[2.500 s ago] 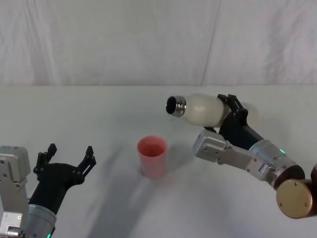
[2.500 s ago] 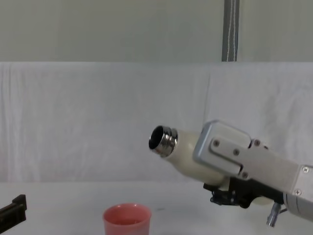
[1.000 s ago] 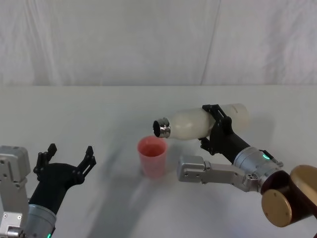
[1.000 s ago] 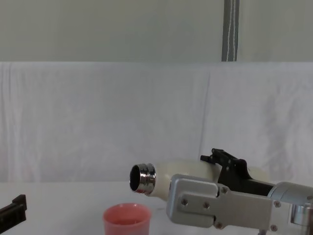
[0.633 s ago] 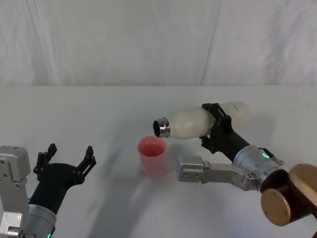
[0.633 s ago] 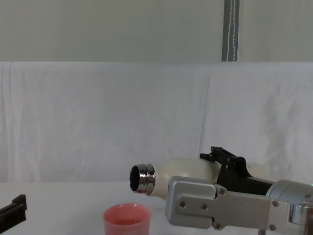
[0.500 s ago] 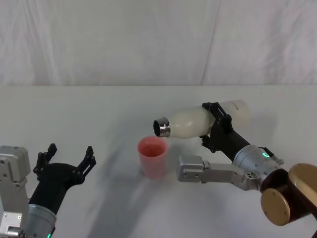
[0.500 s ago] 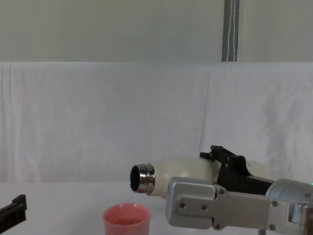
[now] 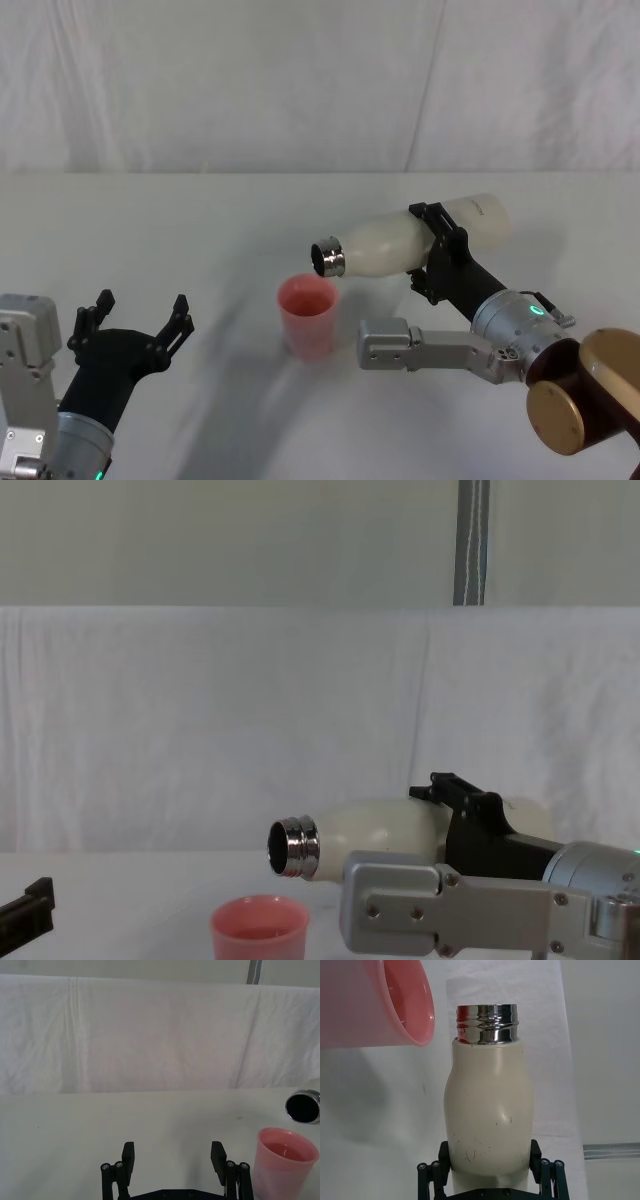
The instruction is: Grasp the thermos with one hand and pour water into the cup lid.
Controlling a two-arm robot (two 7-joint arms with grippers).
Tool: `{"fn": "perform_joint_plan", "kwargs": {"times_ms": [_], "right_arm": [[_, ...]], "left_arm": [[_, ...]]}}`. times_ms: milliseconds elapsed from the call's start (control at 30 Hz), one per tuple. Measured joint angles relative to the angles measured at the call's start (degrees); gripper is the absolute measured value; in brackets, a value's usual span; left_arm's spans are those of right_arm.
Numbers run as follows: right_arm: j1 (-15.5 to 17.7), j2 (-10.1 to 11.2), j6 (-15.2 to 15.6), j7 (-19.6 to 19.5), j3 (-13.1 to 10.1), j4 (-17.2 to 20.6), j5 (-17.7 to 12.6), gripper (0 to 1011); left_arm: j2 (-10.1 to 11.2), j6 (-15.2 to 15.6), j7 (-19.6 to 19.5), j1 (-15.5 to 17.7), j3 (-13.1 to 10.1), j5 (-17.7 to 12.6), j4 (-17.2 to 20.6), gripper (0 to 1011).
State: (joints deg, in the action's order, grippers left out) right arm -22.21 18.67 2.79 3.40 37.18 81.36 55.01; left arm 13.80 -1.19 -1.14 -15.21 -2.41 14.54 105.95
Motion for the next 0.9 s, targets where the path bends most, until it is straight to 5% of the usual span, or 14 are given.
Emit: {"fn": "perform_joint_plan", "kwargs": {"times_ms": [900], "right_arm": [[-0.84, 0.89, 0.15, -0.12, 0.59, 0.49, 1.69, 950]], "left_arm": [[0.0, 0.0, 0.0, 0.0, 0.0, 0.0, 0.0, 1001]]}}
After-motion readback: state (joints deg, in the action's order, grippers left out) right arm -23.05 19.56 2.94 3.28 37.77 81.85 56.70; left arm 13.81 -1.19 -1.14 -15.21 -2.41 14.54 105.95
